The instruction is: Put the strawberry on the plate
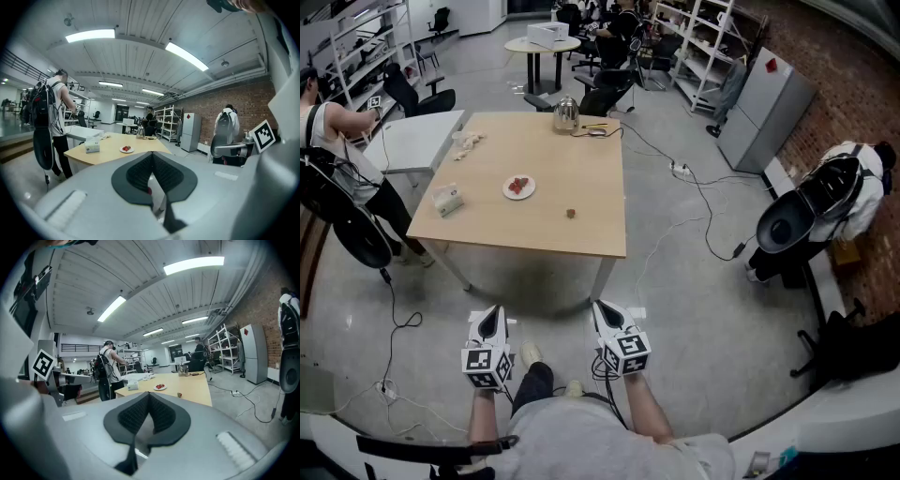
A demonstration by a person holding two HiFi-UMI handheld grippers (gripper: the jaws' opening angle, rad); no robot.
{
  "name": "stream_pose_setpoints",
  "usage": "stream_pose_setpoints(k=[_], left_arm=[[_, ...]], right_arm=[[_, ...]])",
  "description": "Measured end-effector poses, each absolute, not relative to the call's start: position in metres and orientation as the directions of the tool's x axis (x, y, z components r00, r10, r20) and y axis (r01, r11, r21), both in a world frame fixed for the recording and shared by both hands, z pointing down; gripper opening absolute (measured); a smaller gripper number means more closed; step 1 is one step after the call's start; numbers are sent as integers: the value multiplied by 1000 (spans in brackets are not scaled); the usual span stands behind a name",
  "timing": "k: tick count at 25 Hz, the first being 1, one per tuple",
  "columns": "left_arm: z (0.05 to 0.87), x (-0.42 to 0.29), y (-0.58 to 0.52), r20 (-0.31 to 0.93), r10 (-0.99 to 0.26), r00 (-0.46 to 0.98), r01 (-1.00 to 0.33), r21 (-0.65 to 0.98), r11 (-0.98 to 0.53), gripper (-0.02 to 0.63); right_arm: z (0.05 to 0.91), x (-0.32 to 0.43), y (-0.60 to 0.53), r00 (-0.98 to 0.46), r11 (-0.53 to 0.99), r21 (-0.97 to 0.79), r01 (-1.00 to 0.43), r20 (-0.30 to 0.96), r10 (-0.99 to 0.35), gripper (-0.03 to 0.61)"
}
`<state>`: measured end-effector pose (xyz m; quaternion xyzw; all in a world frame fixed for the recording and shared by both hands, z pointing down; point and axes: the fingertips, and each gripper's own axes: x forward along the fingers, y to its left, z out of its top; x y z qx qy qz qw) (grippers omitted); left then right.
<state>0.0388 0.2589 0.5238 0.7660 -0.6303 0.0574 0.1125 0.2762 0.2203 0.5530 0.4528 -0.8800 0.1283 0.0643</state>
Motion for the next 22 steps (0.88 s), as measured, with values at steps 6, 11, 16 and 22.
stream_pose_setpoints(k=[6, 11, 16, 22], left_arm=[[523, 29, 249, 222, -955, 198, -979, 103, -179, 18], [522, 13, 227, 216, -956, 199, -978, 103, -180, 18], [524, -13, 188, 225, -951, 214, -975, 102, -195, 18], [528, -51, 131, 228, -939, 256, -966, 108, -237, 18]], right_arm=[[547, 269, 210, -587, 555, -198, -808, 196, -785, 6], [551, 258, 188, -580, 547, -196, -814, 213, -786, 8], [550, 233, 153, -567, 535, -194, -823, 218, -794, 7], [555, 193, 106, -542, 509, -190, -840, 233, -807, 7]])
